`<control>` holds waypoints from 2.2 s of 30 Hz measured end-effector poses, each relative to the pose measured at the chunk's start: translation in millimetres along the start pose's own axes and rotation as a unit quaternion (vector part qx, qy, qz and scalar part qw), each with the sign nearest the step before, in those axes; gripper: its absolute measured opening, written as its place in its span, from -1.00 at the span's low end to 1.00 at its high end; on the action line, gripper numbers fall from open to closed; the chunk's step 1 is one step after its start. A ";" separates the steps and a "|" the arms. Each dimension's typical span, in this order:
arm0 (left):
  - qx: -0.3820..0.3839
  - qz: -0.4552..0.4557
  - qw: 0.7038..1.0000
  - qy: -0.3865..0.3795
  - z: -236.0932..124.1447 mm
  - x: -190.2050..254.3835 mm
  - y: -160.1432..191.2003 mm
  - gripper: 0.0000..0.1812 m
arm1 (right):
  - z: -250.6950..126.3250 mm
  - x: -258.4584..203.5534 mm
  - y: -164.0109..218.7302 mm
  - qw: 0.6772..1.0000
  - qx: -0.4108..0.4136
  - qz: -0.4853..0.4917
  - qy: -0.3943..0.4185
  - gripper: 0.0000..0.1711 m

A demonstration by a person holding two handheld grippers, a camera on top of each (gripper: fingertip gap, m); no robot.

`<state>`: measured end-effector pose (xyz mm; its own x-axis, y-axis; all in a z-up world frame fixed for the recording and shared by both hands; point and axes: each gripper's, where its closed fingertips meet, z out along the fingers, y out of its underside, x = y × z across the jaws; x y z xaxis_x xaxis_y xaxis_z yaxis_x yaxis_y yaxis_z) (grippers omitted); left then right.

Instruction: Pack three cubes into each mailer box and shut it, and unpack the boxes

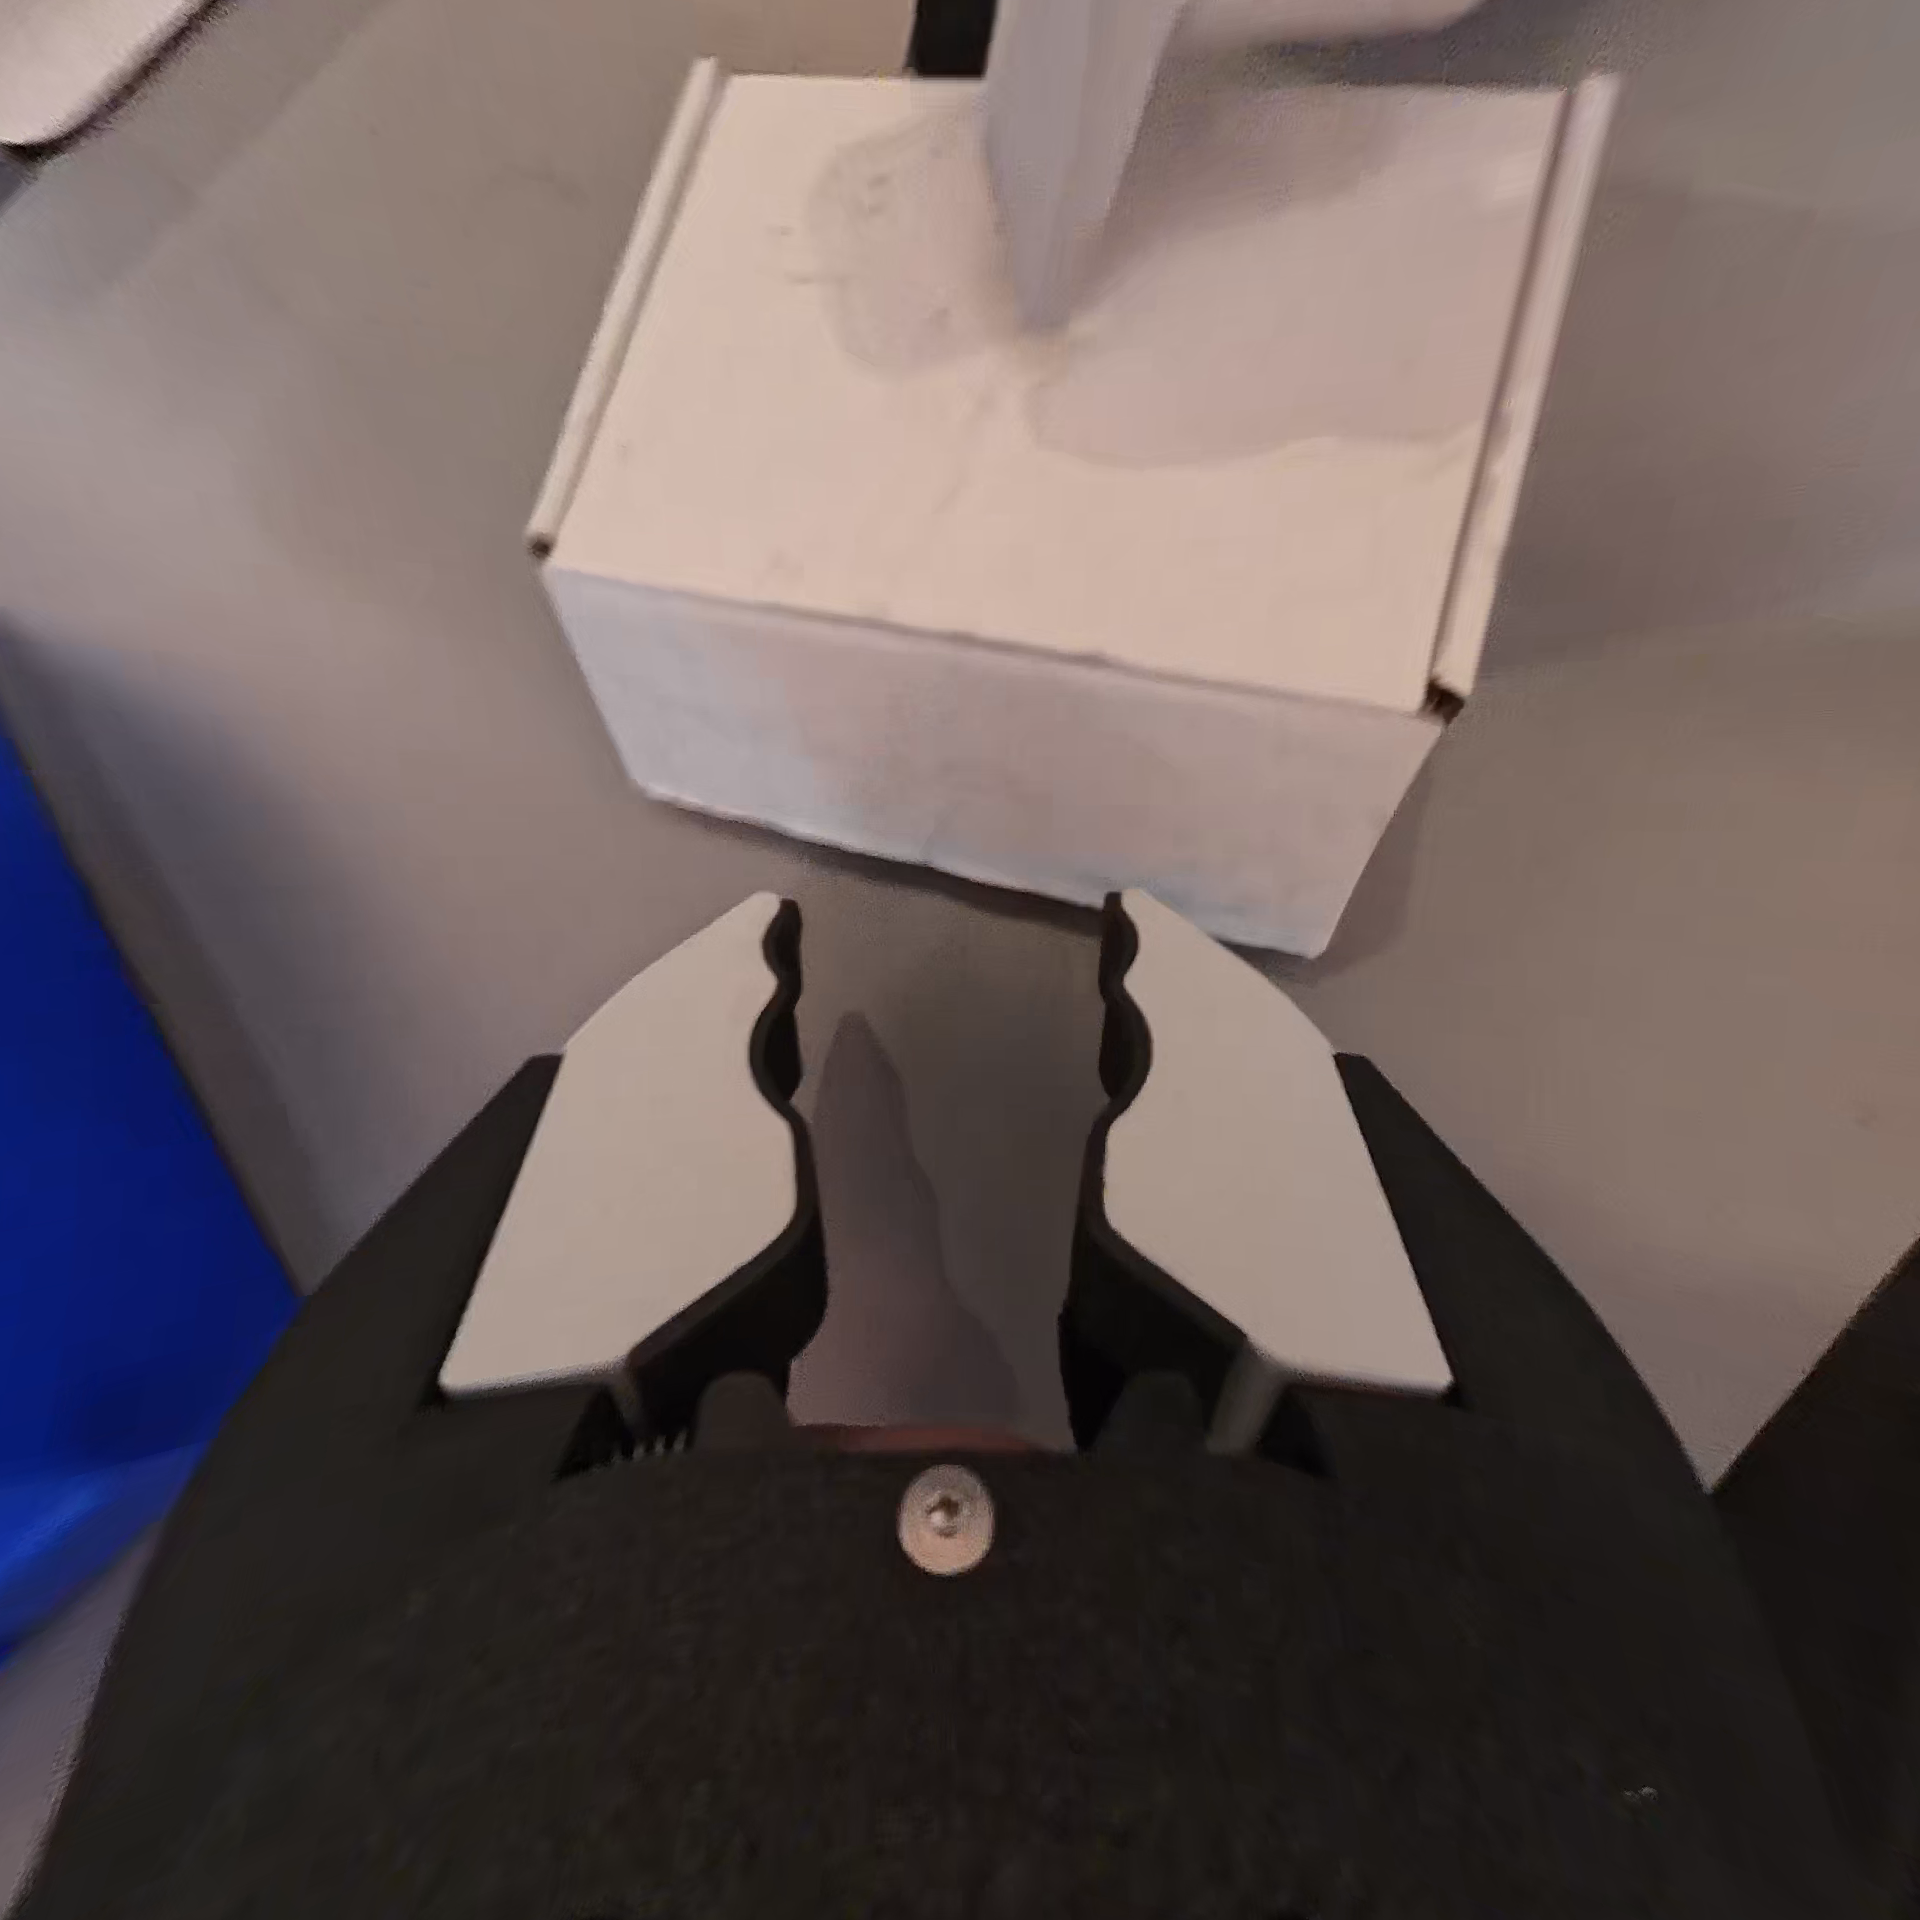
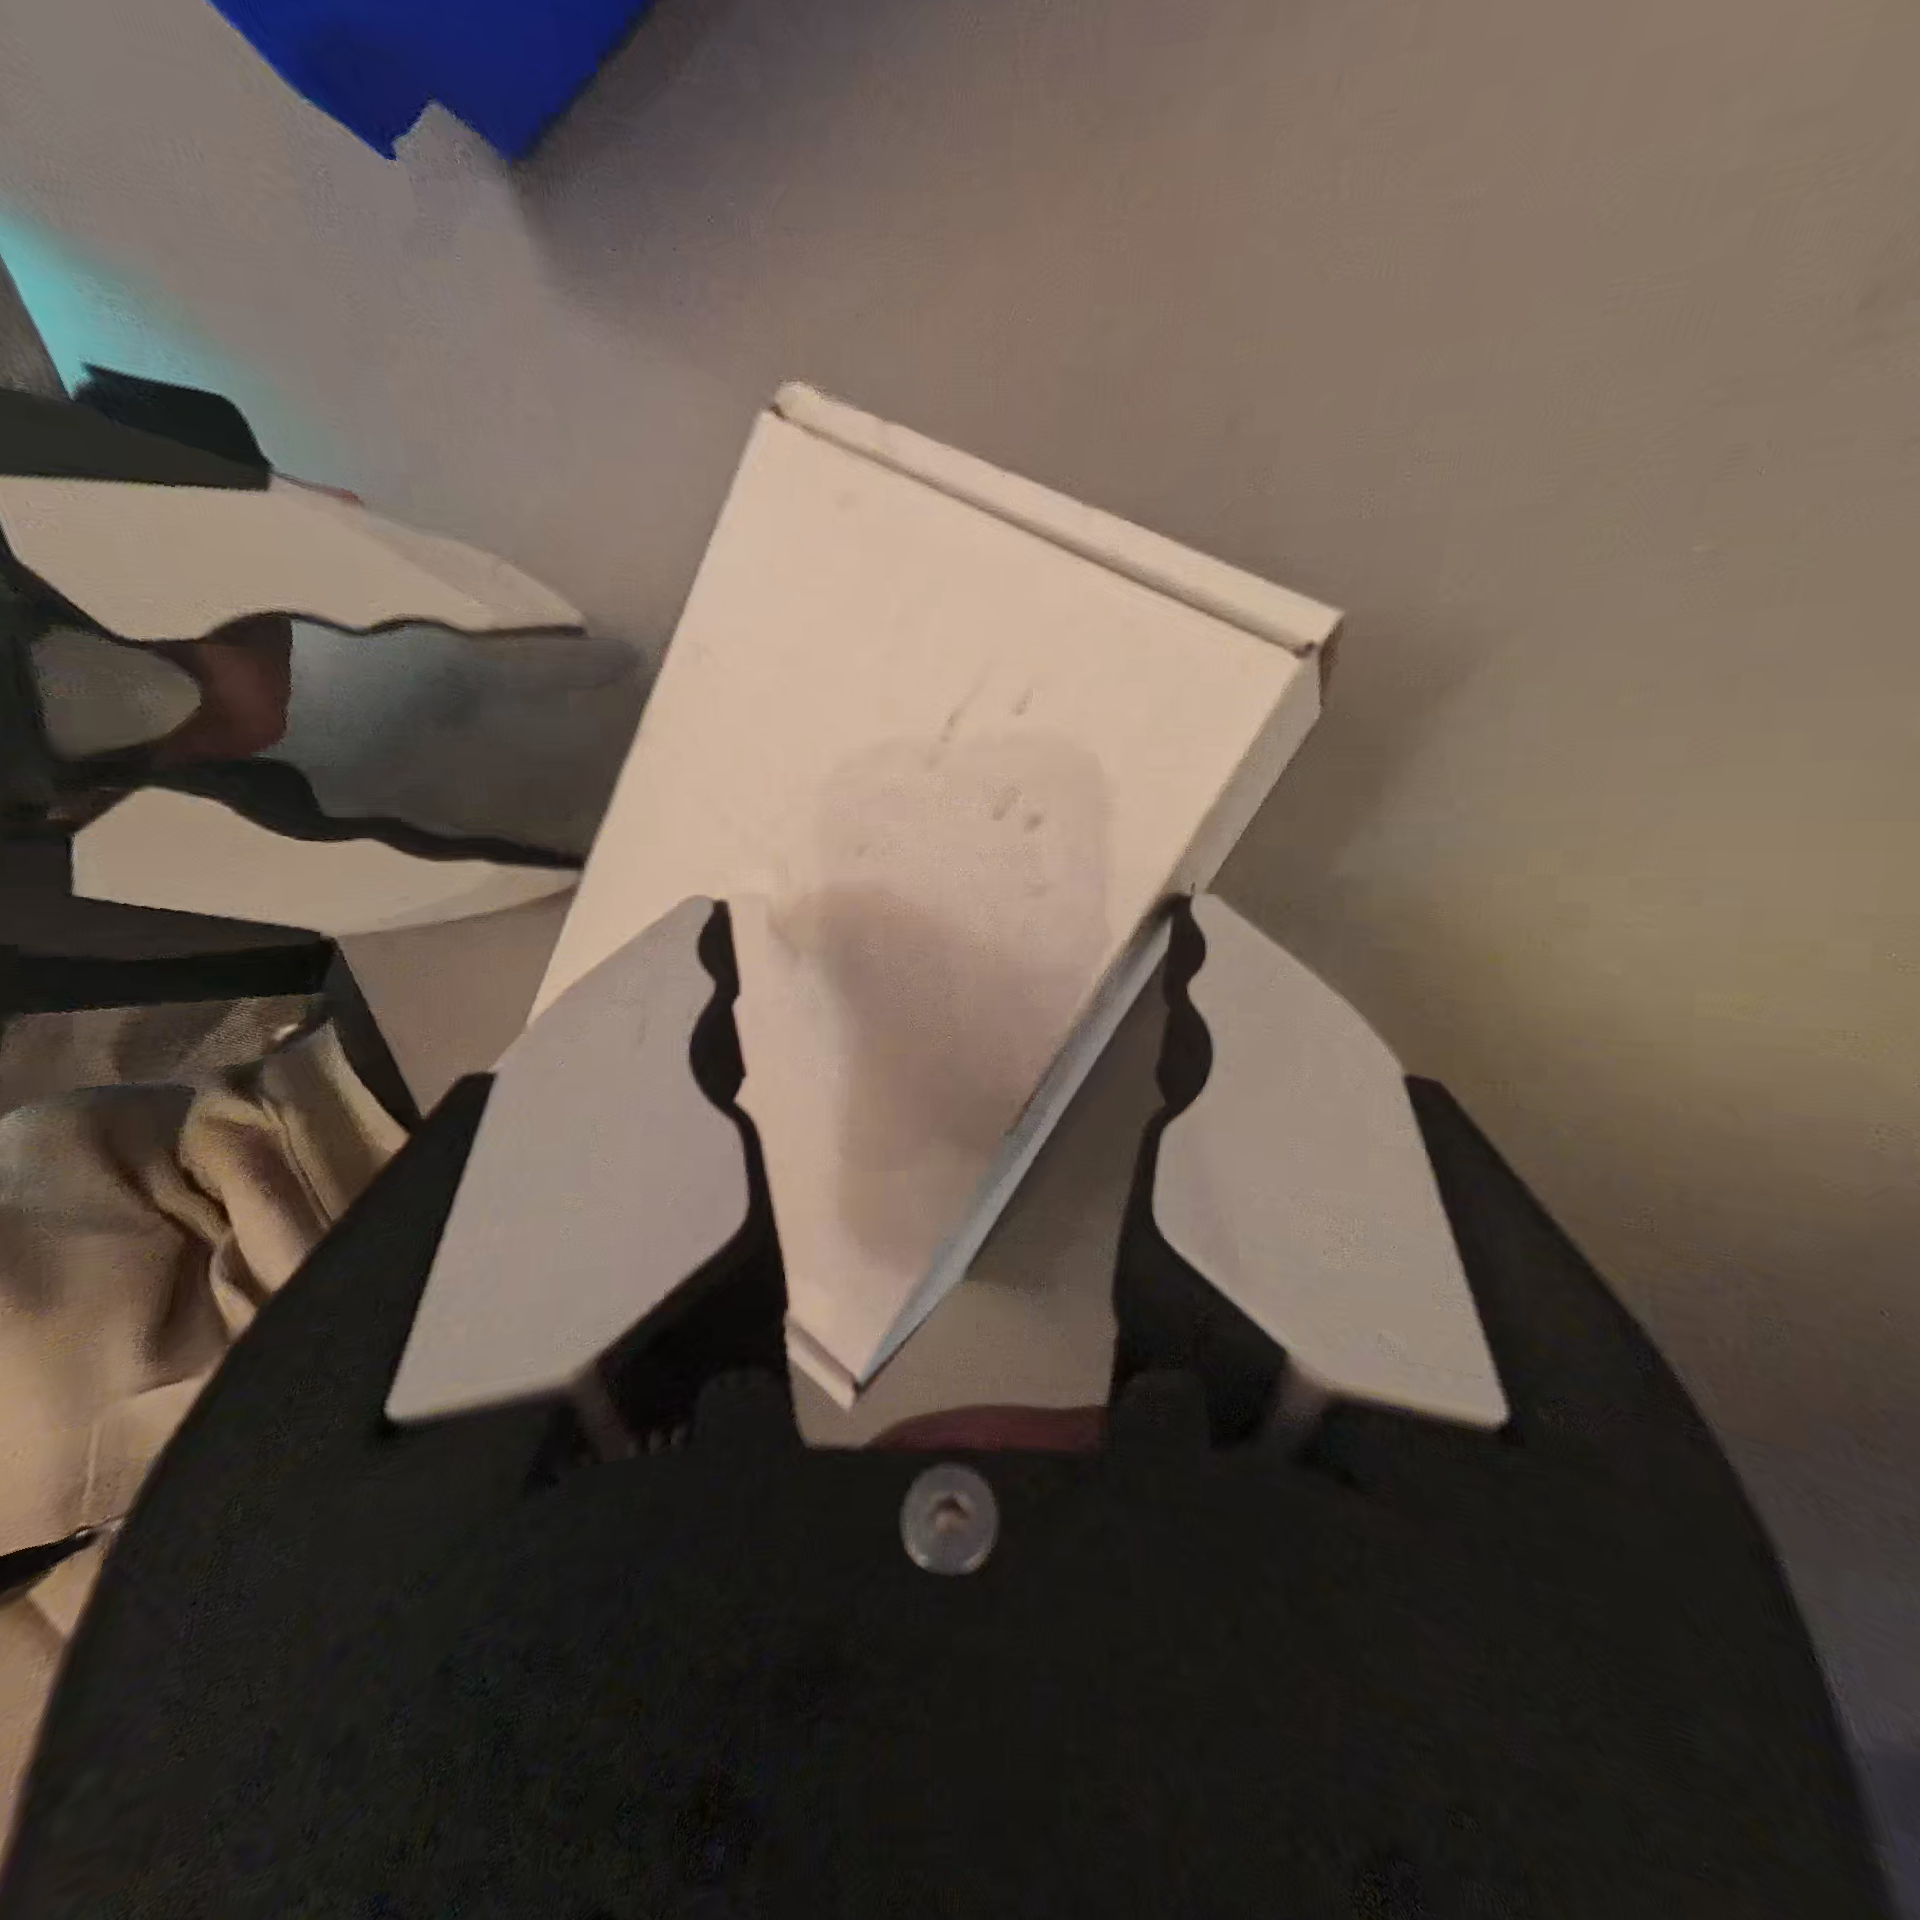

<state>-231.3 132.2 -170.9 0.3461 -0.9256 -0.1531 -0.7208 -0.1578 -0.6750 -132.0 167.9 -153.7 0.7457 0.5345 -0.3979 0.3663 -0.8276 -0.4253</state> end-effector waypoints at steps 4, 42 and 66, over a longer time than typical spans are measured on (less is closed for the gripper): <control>-0.008 -0.012 0.997 0.077 15.9 3.6 -5.3 -0.43 | 11.1 1.8 -2.8 1.000 0.023 0.005 -0.008 -0.13; -0.017 -0.017 0.991 0.132 19.3 76.1 -22.6 -0.98 | 12.8 0.5 -2.3 0.995 0.085 0.024 0.040 -0.16; -0.057 -0.075 0.996 0.011 35.8 -45.1 4.4 -1.00 | 14.5 -2.3 -3.8 0.996 0.074 -0.002 0.050 -0.18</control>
<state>-228.6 185.6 -192.8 0.4432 -0.8955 -0.0402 -0.7253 -0.3318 -0.6033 -143.2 172.4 -163.0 0.7990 0.5122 -0.3149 0.2897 -0.7869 -0.5449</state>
